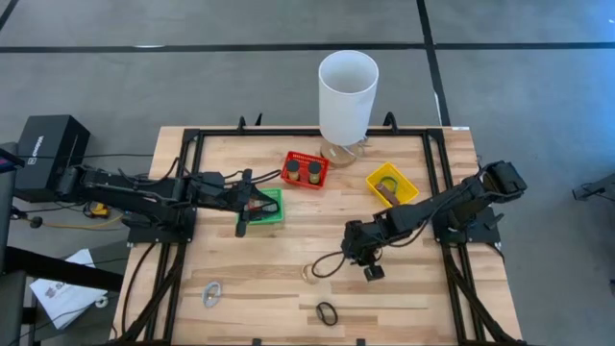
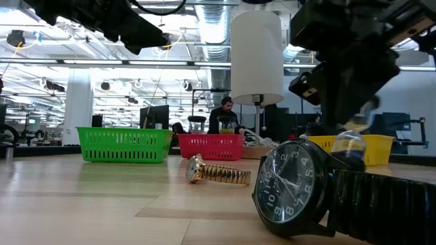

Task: Pick & Place Office items
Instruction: Put the black hourglass into the red bin

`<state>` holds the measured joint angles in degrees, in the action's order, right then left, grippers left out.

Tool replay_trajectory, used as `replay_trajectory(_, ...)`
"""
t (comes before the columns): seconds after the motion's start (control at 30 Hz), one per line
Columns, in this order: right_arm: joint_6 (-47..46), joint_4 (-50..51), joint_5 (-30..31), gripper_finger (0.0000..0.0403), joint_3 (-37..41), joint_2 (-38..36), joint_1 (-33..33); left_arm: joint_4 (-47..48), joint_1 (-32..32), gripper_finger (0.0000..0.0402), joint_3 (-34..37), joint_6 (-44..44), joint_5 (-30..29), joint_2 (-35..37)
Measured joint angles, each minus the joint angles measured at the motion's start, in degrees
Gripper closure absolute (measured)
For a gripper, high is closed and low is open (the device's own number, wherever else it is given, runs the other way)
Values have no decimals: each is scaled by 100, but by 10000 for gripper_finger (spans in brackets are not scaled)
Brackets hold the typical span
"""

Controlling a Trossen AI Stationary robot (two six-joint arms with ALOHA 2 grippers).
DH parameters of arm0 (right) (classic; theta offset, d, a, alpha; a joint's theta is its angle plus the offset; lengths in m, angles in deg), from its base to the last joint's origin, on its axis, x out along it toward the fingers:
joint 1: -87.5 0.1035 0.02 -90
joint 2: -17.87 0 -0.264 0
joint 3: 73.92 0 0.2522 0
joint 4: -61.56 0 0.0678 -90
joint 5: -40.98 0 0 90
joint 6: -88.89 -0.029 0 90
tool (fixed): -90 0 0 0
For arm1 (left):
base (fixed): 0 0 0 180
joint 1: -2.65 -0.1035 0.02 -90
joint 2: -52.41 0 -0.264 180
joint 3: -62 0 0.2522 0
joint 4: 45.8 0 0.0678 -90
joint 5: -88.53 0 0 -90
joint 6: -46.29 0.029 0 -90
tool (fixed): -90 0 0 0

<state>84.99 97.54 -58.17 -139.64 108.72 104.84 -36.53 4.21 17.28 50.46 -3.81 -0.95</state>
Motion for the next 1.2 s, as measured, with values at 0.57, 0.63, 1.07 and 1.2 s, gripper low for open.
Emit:
replay_trajectory(0.57,237,-425,22,262,-214,34,-55,-4,0,253,-2,4,2,0)
replay_trajectory(0.63,387,-403,22,246,-421,21,-64,-9,0,253,0,4,2,-1)
replay_trajectory(1.07,876,2245,897,168,-1569,17,-355,-9,0,253,-1,4,0,-1)
replay_trajectory(1.2,608,2766,909,164,-1569,17,-525,-9,0,253,0,4,2,-1)
